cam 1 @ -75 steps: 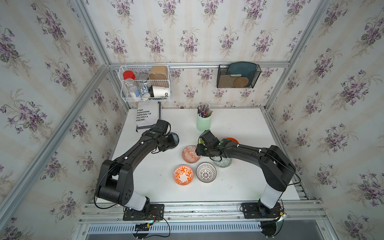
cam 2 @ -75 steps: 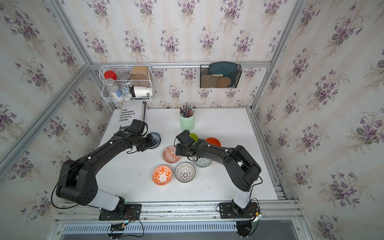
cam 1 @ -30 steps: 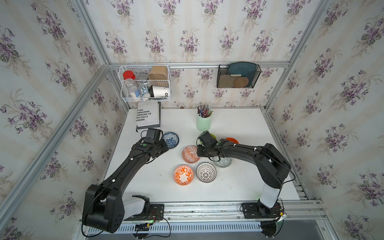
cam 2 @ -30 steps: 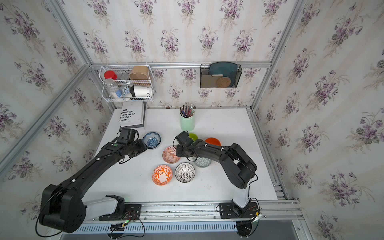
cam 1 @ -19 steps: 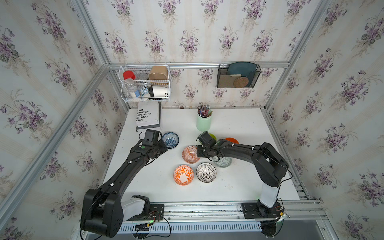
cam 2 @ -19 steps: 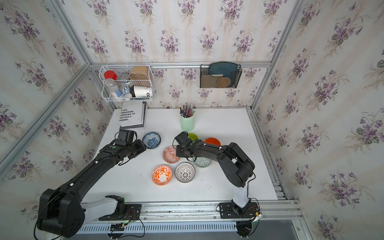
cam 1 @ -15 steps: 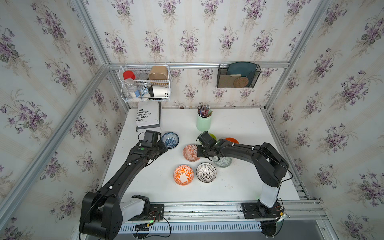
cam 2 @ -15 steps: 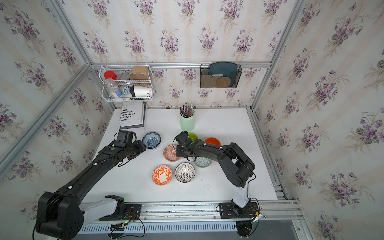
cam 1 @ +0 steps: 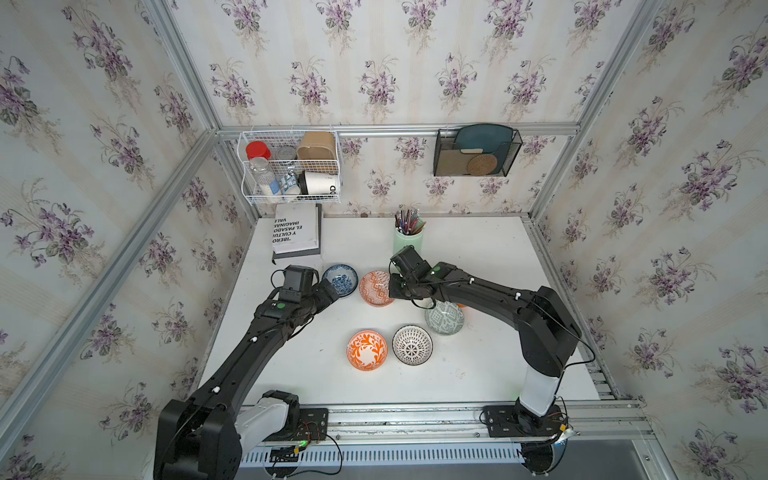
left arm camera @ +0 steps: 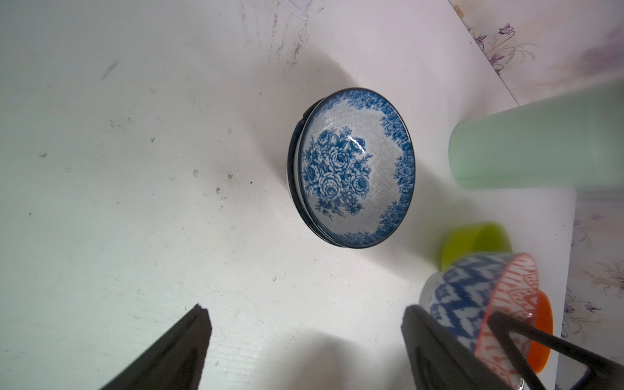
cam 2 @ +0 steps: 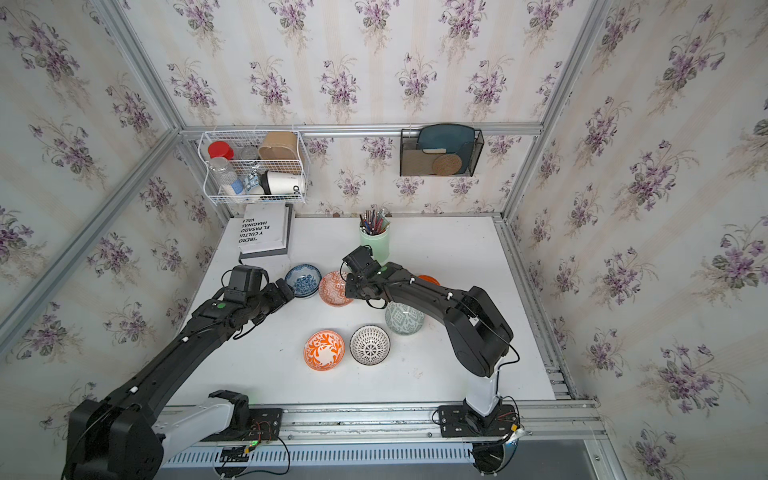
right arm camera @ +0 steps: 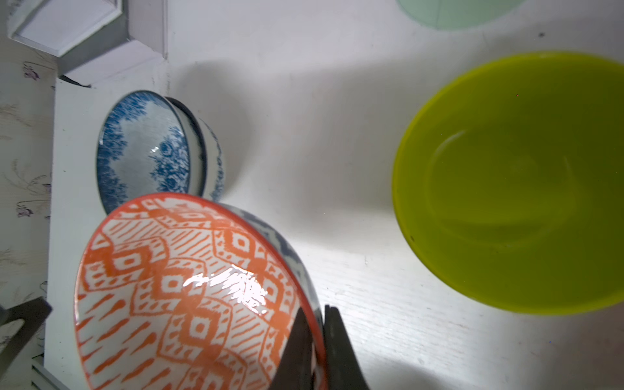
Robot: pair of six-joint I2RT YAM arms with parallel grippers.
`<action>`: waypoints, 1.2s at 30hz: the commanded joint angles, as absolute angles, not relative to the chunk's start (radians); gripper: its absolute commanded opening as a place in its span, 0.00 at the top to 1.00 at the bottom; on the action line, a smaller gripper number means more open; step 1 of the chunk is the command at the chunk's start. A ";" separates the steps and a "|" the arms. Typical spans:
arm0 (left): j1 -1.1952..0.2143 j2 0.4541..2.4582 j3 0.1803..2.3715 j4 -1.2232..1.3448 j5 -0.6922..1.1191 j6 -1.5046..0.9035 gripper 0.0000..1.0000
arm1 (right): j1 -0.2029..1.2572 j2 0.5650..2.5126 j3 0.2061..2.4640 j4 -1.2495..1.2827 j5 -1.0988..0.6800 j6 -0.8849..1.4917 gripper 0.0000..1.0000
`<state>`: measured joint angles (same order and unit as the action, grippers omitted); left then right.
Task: Stack the bowls
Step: Pick up the bowl from the center of the board, then place the bowl on the bowl.
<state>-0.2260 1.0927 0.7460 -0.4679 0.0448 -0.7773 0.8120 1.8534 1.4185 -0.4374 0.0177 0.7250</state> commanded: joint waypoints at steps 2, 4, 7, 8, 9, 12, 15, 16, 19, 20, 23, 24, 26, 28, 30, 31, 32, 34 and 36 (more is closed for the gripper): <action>-0.222 1.019 0.701 -0.449 -0.013 -0.815 0.07 | 0.811 1.911 1.551 -0.524 0.043 0.690 1.00; -0.221 0.969 0.667 -0.428 -0.031 -0.824 0.07 | 0.811 1.940 1.614 -0.551 0.042 0.681 1.00; -0.217 0.874 0.598 -0.374 -0.053 -0.845 0.07 | 0.811 1.979 1.703 -0.571 0.041 0.675 1.00; -0.214 0.849 0.574 -0.353 -0.056 -0.851 0.07 | 0.811 1.993 1.733 -0.579 0.038 0.672 1.00; -0.211 0.825 0.553 -0.338 -0.058 -0.857 0.07 | 0.811 2.014 1.764 -0.589 0.032 0.668 1.00; -0.196 0.755 0.509 -0.312 -0.061 -0.876 0.06 | 0.813 2.070 1.856 -0.622 0.014 0.659 1.00; -0.176 0.724 0.493 -0.313 -0.044 -0.880 0.06 | 0.820 2.114 1.920 -0.630 0.003 0.657 1.00; -0.169 0.719 0.491 -0.312 -0.036 -0.880 0.06 | 0.823 2.129 1.940 -0.633 0.001 0.658 1.00; -0.152 0.707 0.488 -0.321 -0.019 -0.877 0.05 | 0.828 2.175 2.000 -0.653 -0.002 0.658 1.00; -0.147 0.699 0.485 -0.321 -0.015 -0.877 0.05 | 0.832 2.189 2.021 -0.656 -0.001 0.658 1.00; -0.133 0.680 0.471 -0.315 -0.007 -0.882 0.03 | 0.843 2.219 2.068 -0.649 0.014 0.656 1.00; -0.131 0.677 0.468 -0.315 -0.003 -0.883 0.03 | 0.847 2.228 2.079 -0.642 0.018 0.656 1.00; -0.127 0.679 0.468 -0.313 0.001 -0.884 0.03 | 0.850 2.256 2.109 -0.639 0.011 0.661 1.00; -0.124 0.682 0.468 -0.312 0.002 -0.885 0.03 | 0.852 2.296 2.161 -0.663 0.010 0.658 1.00; -0.121 0.685 0.467 -0.312 0.005 -0.886 0.03 | 0.858 2.326 2.200 -0.676 0.016 0.655 1.00; -0.120 0.686 0.467 -0.311 0.006 -0.887 0.03 | 0.860 2.339 2.208 -0.670 0.018 0.655 1.00; -0.118 0.687 0.466 -0.309 0.008 -0.887 0.03 | 0.862 2.346 2.208 -0.661 0.018 0.657 1.00; -0.117 0.690 0.466 -0.308 0.011 -0.887 0.03 | 0.864 2.361 2.210 -0.648 0.016 0.660 1.00; -0.115 0.694 0.468 -0.306 0.014 -0.885 0.03 | 0.864 2.379 2.212 -0.647 0.020 0.662 1.00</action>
